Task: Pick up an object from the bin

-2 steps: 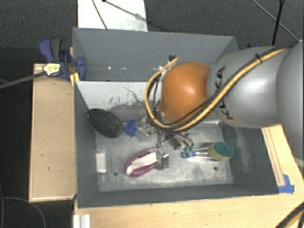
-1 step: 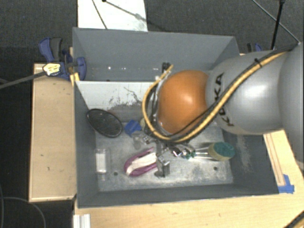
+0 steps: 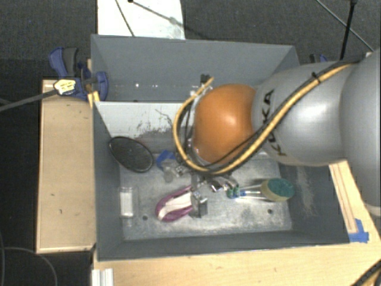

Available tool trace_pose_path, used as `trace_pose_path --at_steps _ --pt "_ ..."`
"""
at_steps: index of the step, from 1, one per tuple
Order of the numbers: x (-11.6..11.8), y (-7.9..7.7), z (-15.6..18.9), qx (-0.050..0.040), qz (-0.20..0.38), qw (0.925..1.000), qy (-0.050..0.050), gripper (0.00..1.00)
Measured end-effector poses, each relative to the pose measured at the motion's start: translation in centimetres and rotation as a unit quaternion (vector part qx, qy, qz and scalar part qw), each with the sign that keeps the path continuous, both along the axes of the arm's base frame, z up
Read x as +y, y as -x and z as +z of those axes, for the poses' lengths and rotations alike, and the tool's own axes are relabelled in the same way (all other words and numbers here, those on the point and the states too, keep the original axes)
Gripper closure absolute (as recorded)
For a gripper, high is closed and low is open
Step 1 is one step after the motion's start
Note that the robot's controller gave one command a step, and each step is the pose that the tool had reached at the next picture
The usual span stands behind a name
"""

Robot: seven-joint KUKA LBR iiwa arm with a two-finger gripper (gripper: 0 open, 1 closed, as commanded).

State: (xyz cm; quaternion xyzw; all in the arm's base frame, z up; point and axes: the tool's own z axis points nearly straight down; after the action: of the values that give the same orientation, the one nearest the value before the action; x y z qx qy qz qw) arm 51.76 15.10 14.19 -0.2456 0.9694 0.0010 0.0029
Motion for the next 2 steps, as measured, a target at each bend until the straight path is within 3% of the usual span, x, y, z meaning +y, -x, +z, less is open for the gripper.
trace_pose_path --at_steps 1,2 --pt "-1.16 0.53 -7.55 0.0051 0.014 0.9999 0.002 0.0" --pt "-1.11 0.49 -7.51 0.0047 0.012 0.9999 0.001 0.0"
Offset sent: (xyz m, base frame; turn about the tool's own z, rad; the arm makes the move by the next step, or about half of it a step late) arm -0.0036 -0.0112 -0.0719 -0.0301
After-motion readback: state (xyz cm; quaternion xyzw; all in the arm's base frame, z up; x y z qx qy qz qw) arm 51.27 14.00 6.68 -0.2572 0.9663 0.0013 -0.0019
